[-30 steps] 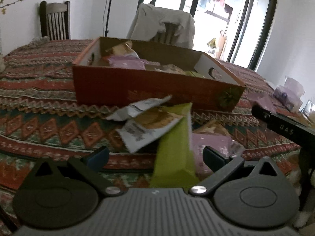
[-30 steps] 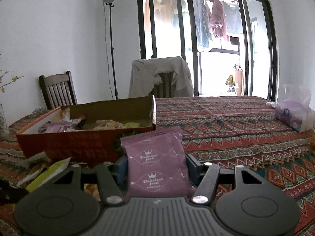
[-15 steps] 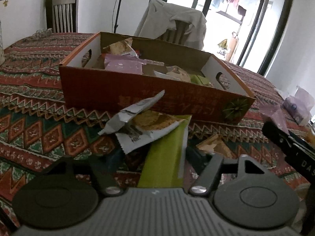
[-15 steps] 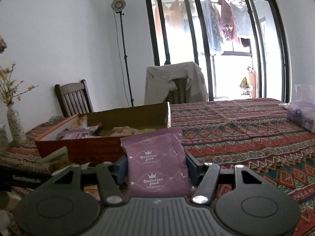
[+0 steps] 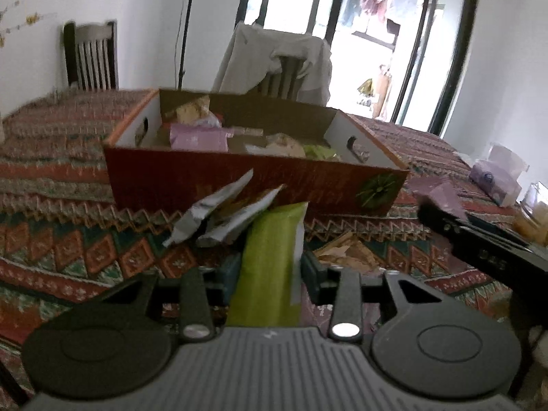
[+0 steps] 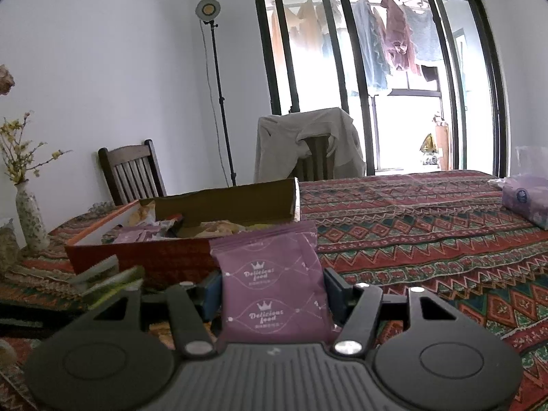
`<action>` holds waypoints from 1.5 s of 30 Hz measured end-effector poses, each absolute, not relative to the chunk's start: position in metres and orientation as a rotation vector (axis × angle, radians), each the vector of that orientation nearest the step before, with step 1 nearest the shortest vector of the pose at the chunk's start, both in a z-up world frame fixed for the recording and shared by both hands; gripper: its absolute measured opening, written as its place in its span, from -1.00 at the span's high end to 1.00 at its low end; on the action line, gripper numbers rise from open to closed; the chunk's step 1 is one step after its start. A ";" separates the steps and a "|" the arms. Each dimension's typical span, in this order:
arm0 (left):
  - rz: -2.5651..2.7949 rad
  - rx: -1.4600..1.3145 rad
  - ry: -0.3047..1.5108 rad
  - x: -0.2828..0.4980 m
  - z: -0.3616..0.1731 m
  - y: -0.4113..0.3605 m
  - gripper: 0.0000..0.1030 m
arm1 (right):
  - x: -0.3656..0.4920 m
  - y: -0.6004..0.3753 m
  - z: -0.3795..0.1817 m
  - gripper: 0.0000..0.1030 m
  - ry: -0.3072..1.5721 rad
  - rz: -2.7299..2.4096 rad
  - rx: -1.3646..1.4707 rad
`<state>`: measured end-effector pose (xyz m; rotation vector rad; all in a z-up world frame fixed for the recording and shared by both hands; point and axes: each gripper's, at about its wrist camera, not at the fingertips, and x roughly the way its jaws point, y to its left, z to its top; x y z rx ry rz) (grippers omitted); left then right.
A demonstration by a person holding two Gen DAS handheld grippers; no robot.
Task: Organize snacks
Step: 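Grasp the green bar with the left tool while the right tool holds the pink packet, then carry the green bar and pink packet over the box with both tools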
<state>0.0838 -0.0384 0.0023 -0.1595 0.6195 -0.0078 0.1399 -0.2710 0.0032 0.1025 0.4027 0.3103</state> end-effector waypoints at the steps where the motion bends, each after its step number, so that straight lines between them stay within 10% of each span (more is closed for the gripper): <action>1: -0.013 -0.148 0.602 0.079 0.005 -0.040 0.24 | 0.140 -0.271 0.003 -0.16 0.405 0.308 0.101; 12: -0.032 -0.091 0.466 0.046 0.034 -0.043 0.24 | 0.136 -0.264 0.005 -0.16 0.374 0.333 0.065; 14: -0.039 -0.092 0.452 0.044 0.039 -0.041 0.58 | 0.133 -0.263 0.007 -0.16 0.361 0.334 0.057; 21: -0.045 -0.095 0.405 0.049 0.052 -0.037 0.61 | 0.126 -0.258 0.016 -0.16 0.338 0.336 0.052; 24: -0.047 -0.107 0.435 0.054 0.046 -0.032 0.38 | 0.126 -0.257 0.014 -0.16 0.345 0.338 0.049; 27: -0.052 -0.119 0.484 0.061 0.032 -0.029 -0.29 | 0.126 -0.256 0.011 -0.16 0.356 0.331 0.051; 45: -0.120 -0.123 0.671 0.111 -0.022 -0.051 0.01 | 0.128 -0.257 0.002 -0.16 0.391 0.315 0.068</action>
